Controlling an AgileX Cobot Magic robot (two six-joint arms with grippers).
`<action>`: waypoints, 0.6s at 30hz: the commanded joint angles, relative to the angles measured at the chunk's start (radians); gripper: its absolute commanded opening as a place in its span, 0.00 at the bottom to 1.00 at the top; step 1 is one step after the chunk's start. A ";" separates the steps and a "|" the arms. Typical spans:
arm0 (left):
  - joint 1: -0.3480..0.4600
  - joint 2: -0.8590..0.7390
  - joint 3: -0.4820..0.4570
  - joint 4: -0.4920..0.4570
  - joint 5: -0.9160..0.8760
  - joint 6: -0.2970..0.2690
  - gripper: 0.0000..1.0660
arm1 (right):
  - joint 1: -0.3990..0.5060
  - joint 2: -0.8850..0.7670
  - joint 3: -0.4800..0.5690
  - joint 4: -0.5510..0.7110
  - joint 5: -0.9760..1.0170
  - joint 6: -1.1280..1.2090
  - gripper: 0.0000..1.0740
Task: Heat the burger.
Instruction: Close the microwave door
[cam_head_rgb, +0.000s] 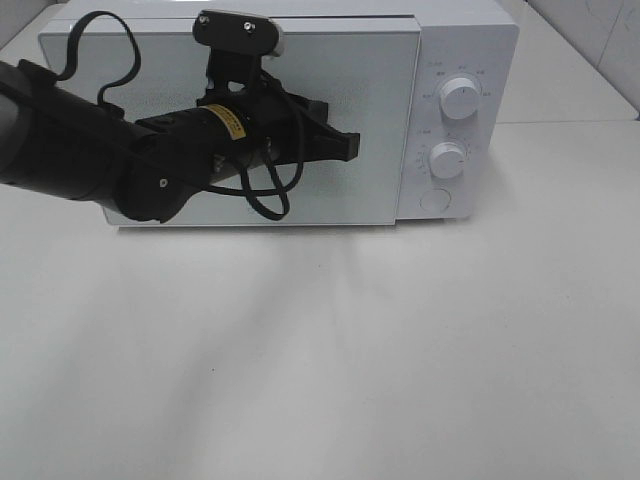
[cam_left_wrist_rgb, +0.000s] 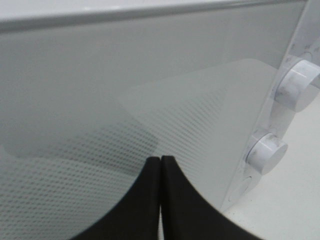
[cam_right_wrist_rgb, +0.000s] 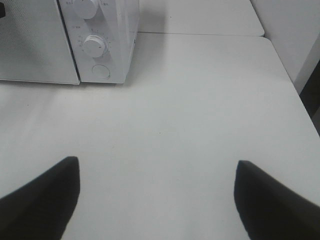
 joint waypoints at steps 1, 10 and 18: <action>0.023 0.030 -0.085 -0.122 -0.034 0.027 0.00 | -0.009 -0.035 0.001 -0.001 -0.006 -0.003 0.71; 0.016 0.045 -0.145 -0.275 -0.016 0.138 0.00 | -0.009 -0.035 0.001 -0.001 -0.006 -0.003 0.71; -0.082 -0.001 -0.142 -0.269 0.161 0.136 0.00 | -0.009 -0.035 0.001 -0.001 -0.006 -0.003 0.71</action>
